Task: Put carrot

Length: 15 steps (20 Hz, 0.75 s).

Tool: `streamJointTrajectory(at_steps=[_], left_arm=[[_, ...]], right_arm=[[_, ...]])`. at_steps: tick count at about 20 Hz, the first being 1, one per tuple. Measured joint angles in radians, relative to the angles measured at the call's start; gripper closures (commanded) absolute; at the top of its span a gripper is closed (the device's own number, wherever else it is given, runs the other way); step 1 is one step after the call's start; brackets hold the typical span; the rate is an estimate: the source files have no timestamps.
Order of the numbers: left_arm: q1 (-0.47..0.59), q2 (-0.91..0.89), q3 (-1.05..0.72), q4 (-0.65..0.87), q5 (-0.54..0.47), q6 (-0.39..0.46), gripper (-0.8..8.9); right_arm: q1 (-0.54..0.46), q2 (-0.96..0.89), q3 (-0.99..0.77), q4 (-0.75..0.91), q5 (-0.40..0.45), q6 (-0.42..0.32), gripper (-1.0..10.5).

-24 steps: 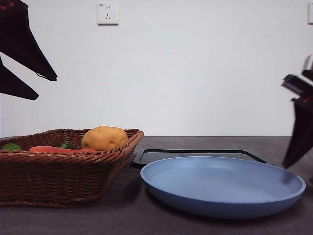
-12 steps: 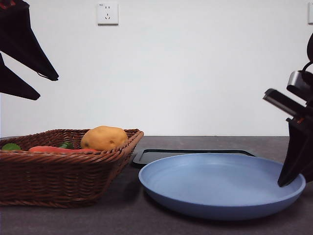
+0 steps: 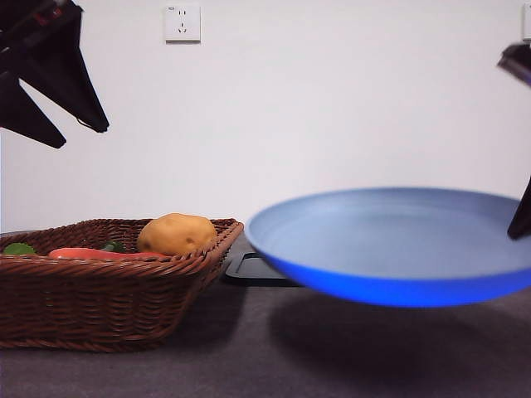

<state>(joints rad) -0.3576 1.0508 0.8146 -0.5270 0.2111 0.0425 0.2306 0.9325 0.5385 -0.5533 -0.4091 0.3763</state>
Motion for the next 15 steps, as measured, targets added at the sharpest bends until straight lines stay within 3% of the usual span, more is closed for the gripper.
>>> streamJointTrajectory(at_steps=[9,15], left_arm=[[-0.087,0.397,0.207,-0.074,-0.12,0.106,4.56],[-0.116,0.583,0.233,-0.073,-0.177,0.134,4.56]], right_arm=[[0.0,-0.119,0.0,-0.019,0.0,0.009,9.4],[0.0,-0.137,0.0,-0.023,0.0,0.009,9.4]])
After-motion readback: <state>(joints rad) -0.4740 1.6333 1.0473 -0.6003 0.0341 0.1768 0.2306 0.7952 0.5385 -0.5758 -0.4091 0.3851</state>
